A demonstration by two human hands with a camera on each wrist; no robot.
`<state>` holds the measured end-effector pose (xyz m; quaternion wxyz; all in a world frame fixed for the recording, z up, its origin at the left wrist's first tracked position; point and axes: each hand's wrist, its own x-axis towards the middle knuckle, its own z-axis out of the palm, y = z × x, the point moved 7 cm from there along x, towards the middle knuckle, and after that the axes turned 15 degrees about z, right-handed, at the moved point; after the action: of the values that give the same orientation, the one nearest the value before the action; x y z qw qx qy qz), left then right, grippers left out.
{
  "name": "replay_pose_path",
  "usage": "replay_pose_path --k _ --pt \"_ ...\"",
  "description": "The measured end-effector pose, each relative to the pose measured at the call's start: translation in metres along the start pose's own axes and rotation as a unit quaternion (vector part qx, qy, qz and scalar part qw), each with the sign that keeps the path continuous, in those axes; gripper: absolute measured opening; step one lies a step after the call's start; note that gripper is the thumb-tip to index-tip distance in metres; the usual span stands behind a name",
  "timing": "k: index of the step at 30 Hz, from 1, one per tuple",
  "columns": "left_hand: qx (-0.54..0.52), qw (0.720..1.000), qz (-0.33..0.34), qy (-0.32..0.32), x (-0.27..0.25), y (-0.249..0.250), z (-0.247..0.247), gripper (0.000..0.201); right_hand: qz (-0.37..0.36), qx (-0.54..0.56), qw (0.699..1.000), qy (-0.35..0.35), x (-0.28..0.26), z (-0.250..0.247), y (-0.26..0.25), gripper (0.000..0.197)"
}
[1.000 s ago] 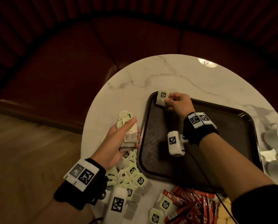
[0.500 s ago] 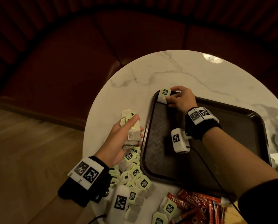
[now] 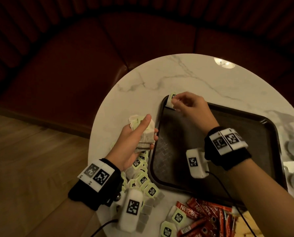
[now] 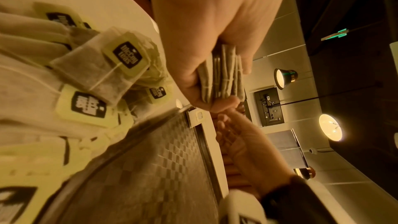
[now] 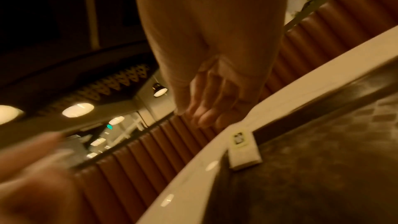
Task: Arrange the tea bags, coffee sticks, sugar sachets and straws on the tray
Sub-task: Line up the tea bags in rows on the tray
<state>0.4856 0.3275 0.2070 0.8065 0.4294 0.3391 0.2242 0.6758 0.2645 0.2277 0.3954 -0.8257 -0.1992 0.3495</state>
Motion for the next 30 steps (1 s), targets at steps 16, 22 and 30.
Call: replay_pose_path --k 16,22,30 --pt "0.058 0.994 0.076 -0.048 -0.004 0.020 0.015 0.050 -0.044 0.133 0.986 -0.088 -0.079 0.016 -0.020 0.009" --pt "0.038 0.993 0.106 -0.044 -0.004 0.021 0.008 0.020 -0.055 0.202 0.976 -0.060 -0.078 0.004 -0.015 0.016" --pt "0.104 0.980 0.159 -0.059 0.000 0.028 0.008 0.010 -0.004 0.142 0.983 -0.115 -0.080 0.006 -0.010 0.025"
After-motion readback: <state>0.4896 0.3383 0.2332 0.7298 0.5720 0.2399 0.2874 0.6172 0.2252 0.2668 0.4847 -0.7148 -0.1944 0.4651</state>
